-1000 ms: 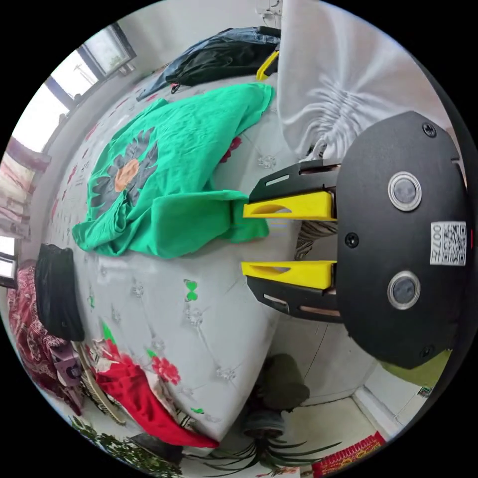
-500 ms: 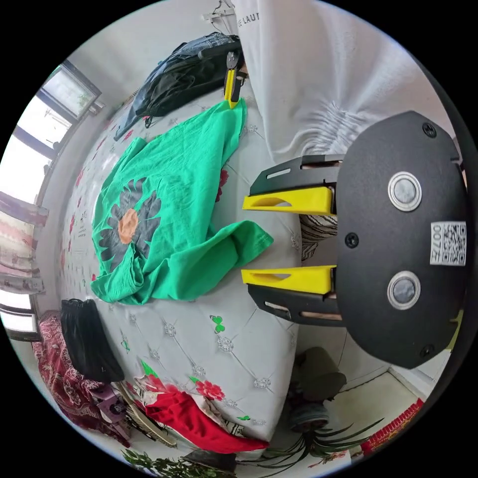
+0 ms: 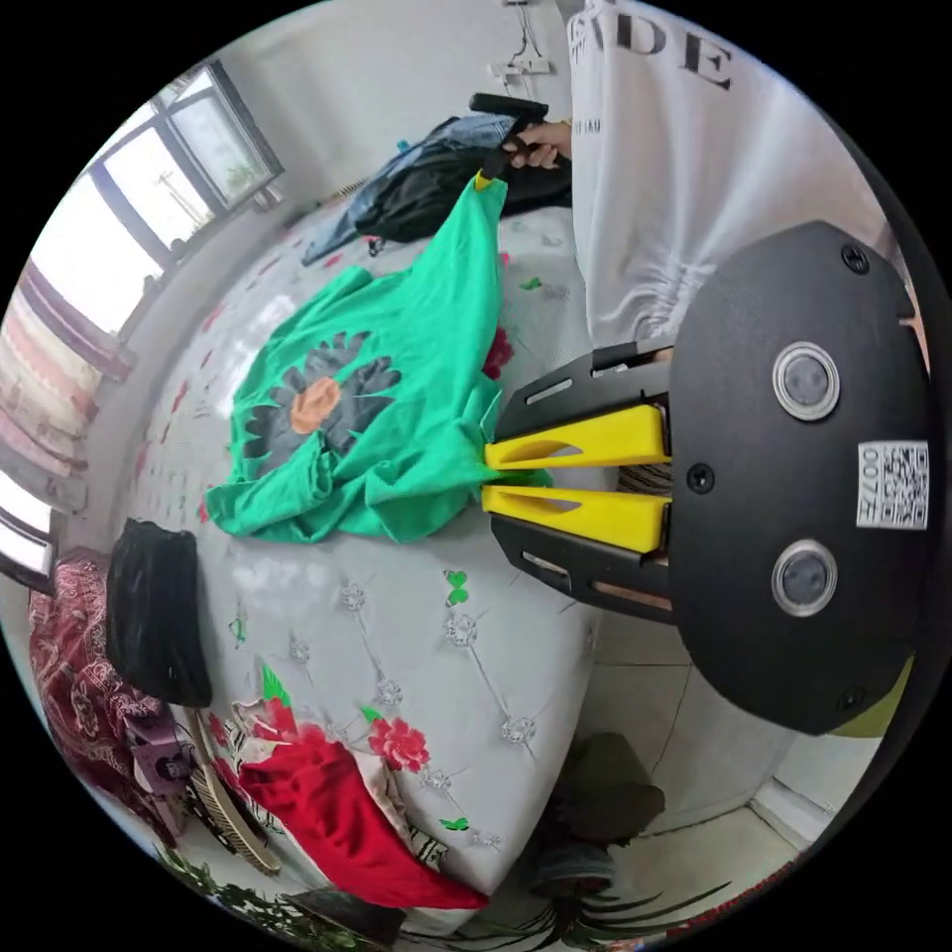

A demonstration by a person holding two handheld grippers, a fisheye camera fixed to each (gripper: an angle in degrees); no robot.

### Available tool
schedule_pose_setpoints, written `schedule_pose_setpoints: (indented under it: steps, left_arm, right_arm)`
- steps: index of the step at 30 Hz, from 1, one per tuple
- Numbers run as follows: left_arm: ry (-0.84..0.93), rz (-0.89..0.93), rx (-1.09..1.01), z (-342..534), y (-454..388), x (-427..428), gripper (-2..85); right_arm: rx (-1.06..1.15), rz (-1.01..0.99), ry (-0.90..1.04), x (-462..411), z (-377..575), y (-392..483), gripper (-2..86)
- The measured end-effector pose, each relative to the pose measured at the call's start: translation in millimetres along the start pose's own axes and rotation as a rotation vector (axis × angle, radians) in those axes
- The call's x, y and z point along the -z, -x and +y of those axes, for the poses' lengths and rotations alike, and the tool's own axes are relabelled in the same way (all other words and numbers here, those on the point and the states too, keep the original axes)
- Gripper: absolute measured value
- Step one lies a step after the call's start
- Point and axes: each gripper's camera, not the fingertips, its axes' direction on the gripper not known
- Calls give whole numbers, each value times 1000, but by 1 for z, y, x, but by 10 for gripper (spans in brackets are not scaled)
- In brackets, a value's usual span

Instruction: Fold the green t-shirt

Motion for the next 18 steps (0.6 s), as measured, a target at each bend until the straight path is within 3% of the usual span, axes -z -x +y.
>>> schedule_pose_setpoints:
  steps: [5,9,11,13,18]
  left_arm:
    - [-132,138,83,17,51,50,0]
    - [-156,371,404,1,131,1,-2]
    - [-175,498,459,-30,151,-19,-3]
    - [-214,552,420,-81,147,-13,-3]
    - [-579,650,17,-190,66,142,-3]
  right_arm:
    - [-83,-88,15,44,10,-25,-2]
    - [-223,-169,48,23,-24,-68,-2]
    - [-270,-173,67,12,-63,-80,-3]
    - [-289,-202,5,23,-114,-77,-3]
    - [18,-252,-503,193,-215,39,-3]
